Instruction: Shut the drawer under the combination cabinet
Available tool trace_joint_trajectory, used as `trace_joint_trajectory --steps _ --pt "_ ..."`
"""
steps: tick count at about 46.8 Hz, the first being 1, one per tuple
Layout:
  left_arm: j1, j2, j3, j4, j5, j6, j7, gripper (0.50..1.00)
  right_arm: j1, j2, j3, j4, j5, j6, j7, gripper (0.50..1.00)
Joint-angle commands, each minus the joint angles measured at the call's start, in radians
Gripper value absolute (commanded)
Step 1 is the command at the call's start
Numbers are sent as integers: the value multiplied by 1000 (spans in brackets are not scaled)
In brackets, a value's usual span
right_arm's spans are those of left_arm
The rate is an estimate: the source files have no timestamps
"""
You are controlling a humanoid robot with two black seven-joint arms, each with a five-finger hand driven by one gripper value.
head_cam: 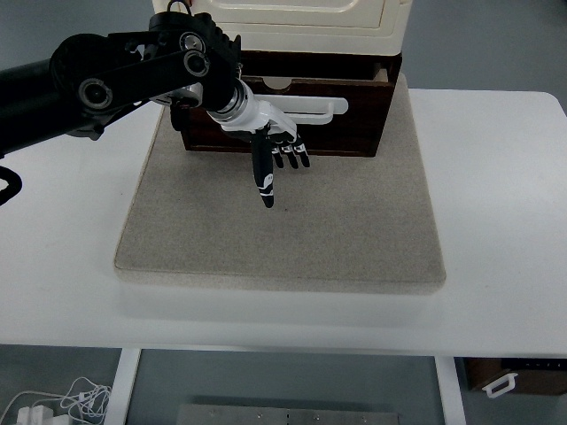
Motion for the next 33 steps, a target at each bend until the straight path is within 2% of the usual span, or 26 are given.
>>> trace_joint_trajectory --steps 1,20,33 --pt "0 -8 0 16 0 0 0 996 1 0 0 0 0 0 0 952" --pt "-3 -49 -11 102 -3 3 -11 996 0 0 0 0 0 0 0 952" --pt "-3 -49 -23 154 -3 3 -12 996 0 0 0 0 0 -1 0 952"
